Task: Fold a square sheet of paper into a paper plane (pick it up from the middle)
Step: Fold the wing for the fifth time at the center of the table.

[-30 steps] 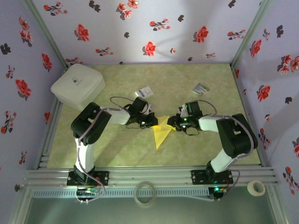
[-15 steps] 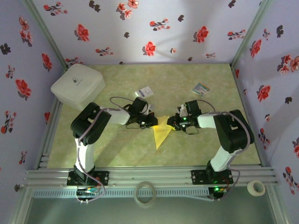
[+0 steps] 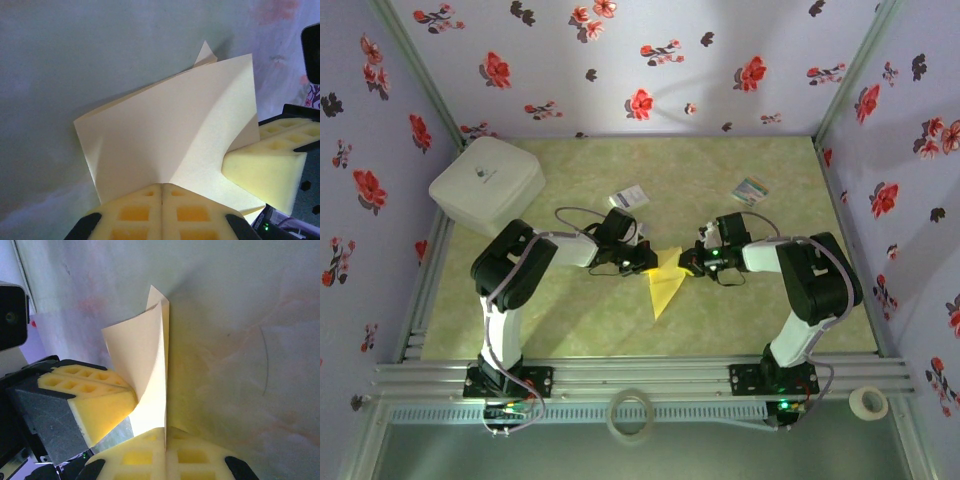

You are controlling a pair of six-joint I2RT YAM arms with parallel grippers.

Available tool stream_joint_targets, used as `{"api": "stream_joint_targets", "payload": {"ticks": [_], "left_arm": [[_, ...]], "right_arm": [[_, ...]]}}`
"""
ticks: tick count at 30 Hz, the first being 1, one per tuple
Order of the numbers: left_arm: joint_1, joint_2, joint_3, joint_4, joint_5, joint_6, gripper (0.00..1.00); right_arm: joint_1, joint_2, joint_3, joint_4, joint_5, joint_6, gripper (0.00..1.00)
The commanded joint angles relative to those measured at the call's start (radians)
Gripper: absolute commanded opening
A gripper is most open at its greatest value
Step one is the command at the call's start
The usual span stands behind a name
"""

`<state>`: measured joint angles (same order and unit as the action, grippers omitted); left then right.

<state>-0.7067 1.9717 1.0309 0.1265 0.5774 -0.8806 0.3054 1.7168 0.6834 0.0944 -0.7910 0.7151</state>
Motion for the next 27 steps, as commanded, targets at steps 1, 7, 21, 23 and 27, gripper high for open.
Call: {"api": "stream_joint_targets", "payload": {"ticks": [1,7,21,23,27], "left_arm": [[0.009,-0.058,-0.01,-0.009,0.001,0.01,0.09],[0.009,-0.152,-0.048,-0.011,-0.062,0.028,0.18],[-0.14,-0.36,-0.129,-0.138,-0.384,0.242,0.22],[-0.198,-0.371,-0.125,-0.164,-0.474,0.287,0.26],[-0.293,-0.344,-0.079,-0.255,-0.619,0.369,0.32]], "right_arm": [[-0.005,-0.026,-0.024,0.065,-0.02,0.07,0.02],[-0.001,-0.094,-0.1,0.202,0.054,0.262,0.0],[0.087,-0.124,-0.226,0.388,0.3,0.682,0.0],[0.089,-0.12,-0.217,0.386,0.303,0.681,0.0],[0.089,-0.133,-0.202,0.337,0.319,0.669,0.0]]}}
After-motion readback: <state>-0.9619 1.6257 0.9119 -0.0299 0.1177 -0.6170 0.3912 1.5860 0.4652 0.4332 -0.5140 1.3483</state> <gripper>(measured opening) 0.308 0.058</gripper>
